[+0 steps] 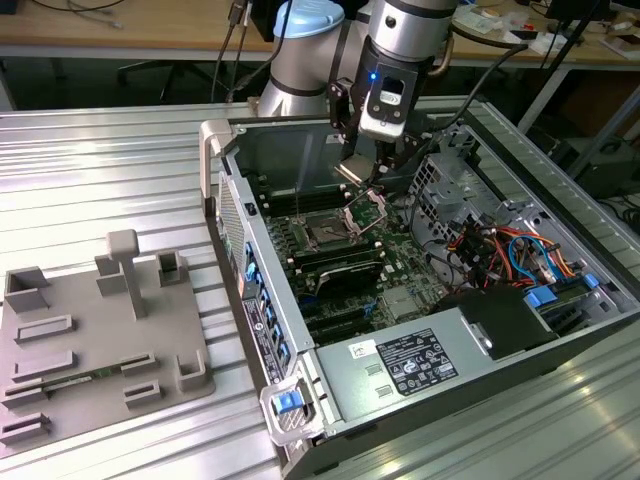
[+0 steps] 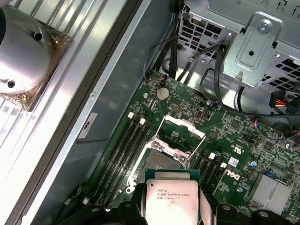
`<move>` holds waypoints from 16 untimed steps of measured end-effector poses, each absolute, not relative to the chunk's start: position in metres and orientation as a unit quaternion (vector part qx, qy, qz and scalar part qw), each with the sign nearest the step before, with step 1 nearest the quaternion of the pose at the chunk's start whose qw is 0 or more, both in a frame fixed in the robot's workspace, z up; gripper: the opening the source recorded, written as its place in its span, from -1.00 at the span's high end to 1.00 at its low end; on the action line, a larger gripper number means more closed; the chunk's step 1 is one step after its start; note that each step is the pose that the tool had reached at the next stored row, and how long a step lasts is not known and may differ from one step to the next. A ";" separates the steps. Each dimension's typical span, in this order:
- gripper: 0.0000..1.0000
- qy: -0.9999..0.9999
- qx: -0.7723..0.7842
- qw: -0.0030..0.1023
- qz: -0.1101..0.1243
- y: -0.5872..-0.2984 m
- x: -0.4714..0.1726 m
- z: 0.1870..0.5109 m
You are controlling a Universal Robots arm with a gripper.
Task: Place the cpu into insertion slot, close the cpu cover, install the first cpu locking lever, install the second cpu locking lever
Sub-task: 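Place the cpu into insertion slot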
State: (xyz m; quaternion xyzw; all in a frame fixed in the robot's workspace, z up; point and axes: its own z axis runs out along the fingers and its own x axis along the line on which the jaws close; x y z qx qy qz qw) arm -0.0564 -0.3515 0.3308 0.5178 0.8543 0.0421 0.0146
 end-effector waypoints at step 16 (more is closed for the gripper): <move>-0.09 0.805 0.592 0.018 0.041 -0.352 -0.057 0.323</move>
